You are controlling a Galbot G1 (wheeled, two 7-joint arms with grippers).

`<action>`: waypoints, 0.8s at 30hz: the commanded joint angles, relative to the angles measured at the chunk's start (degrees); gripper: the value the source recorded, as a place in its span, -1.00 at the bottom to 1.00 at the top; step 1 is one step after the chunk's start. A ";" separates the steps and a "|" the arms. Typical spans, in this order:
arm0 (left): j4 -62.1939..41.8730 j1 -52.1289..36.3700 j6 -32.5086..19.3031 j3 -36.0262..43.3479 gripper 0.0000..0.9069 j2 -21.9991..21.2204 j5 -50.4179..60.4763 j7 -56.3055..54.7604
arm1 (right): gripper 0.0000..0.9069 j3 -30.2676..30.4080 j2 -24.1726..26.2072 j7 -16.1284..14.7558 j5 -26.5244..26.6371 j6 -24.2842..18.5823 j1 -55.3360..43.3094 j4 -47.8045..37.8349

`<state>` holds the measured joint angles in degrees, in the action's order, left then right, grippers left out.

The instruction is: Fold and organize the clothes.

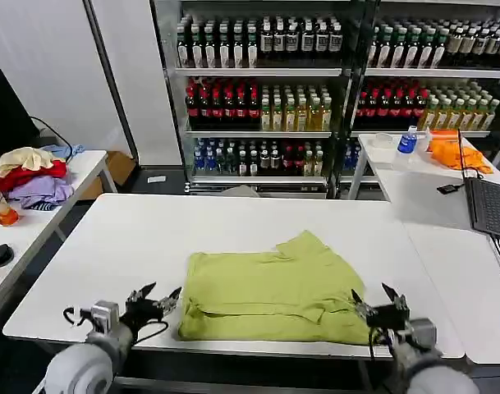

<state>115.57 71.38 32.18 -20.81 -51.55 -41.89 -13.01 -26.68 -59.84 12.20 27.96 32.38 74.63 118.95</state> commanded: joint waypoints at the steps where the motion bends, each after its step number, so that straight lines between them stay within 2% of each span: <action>1: -9.90 -18.35 0.23 10.09 1.00 -1.31 -2.12 -1.61 | 1.00 7.87 0.88 1.08 4.66 0.75 -18.01 -11.63; 5: -14.99 -23.19 0.65 14.45 1.00 -4.32 -1.66 -2.38 | 1.00 12.35 -0.75 1.59 5.62 0.75 -26.24 -20.15; 13: -22.80 -28.56 0.76 19.53 1.00 -9.98 1.25 -3.26 | 1.00 17.21 -3.87 1.35 6.06 0.73 -33.31 -30.64; 17: -26.29 -30.04 0.91 21.34 1.00 -11.52 3.02 -3.93 | 1.00 19.20 -5.83 1.10 6.03 0.71 -36.25 -37.23; 24: -29.54 -30.20 0.91 21.14 1.00 -12.50 3.51 -4.44 | 1.00 21.32 -9.22 0.60 5.70 0.57 -41.02 -43.91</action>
<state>91.89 45.26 33.03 -2.75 -61.68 -39.56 -17.09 -8.28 -67.10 12.61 32.77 32.83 40.12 83.58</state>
